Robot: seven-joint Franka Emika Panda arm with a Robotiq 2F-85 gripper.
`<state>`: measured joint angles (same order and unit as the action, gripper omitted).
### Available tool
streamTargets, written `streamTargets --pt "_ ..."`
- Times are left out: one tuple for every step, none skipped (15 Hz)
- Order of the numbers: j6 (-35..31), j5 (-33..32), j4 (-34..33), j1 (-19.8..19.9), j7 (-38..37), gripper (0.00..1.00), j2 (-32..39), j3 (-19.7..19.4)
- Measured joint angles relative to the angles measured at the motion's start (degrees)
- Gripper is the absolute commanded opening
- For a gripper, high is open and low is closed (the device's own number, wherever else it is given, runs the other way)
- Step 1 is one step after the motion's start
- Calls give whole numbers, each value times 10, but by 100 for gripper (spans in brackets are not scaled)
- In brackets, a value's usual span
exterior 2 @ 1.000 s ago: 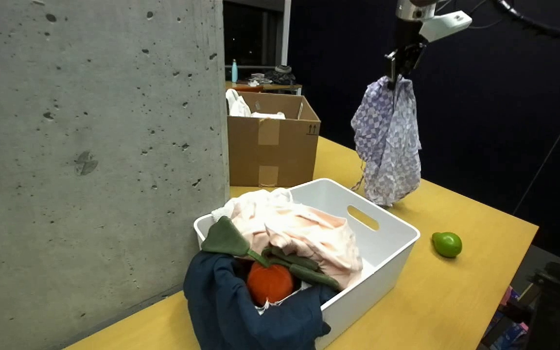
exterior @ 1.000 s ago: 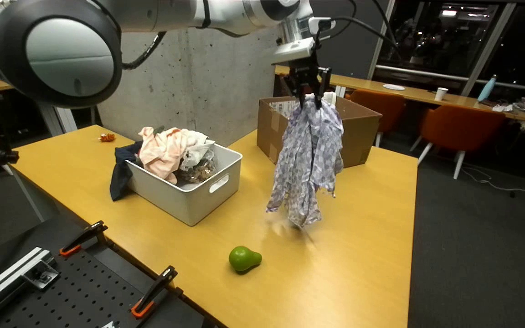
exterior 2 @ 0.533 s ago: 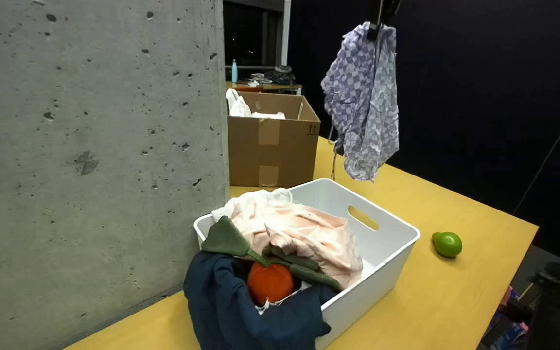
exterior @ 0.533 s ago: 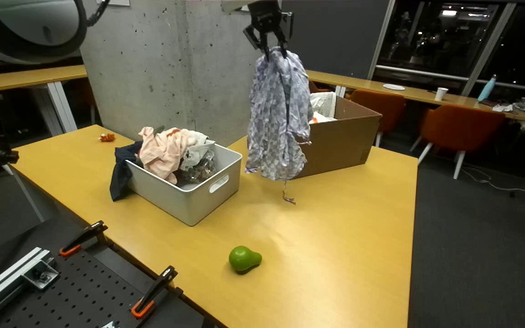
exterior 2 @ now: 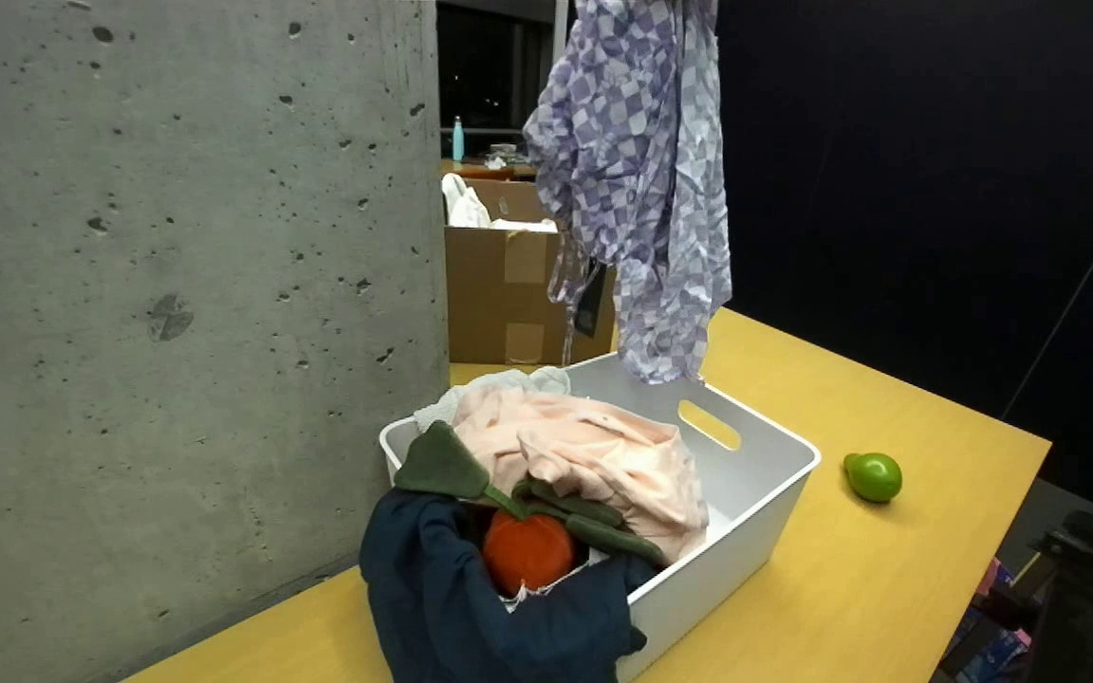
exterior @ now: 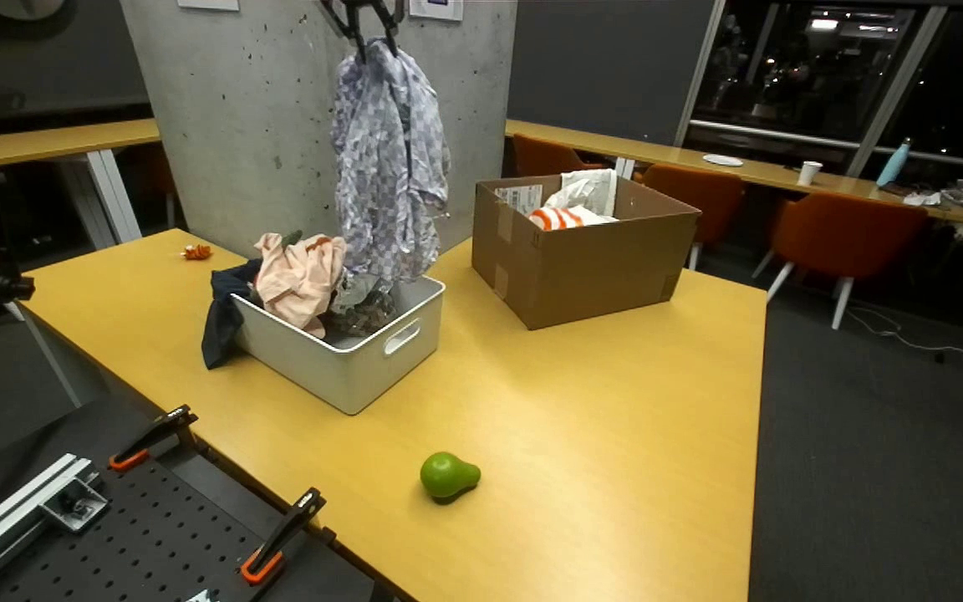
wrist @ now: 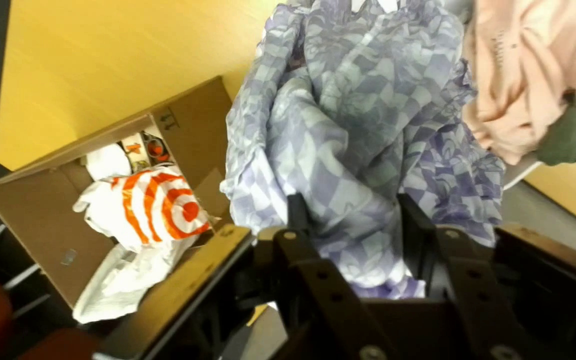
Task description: Carry the small yellow container with the checked cloth and put them in the white basket
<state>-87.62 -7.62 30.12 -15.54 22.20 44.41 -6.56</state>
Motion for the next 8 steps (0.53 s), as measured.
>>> streamTargets --pt "12 3 5 -12 1 21 -4 7" --pt "23 6 14 -23 1 21 -5 15" --pt "29 9 25 -30 1 21 -4 21" --pt "31 12 42 -36 1 21 -3 26" --pt "31 14 62 -40 1 21 -2 30" --pt "29 14 84 -42 1 21 0 32" --pt "23 14 109 -42 1 21 3 32" --pt "13 14 134 -40 1 21 6 32"
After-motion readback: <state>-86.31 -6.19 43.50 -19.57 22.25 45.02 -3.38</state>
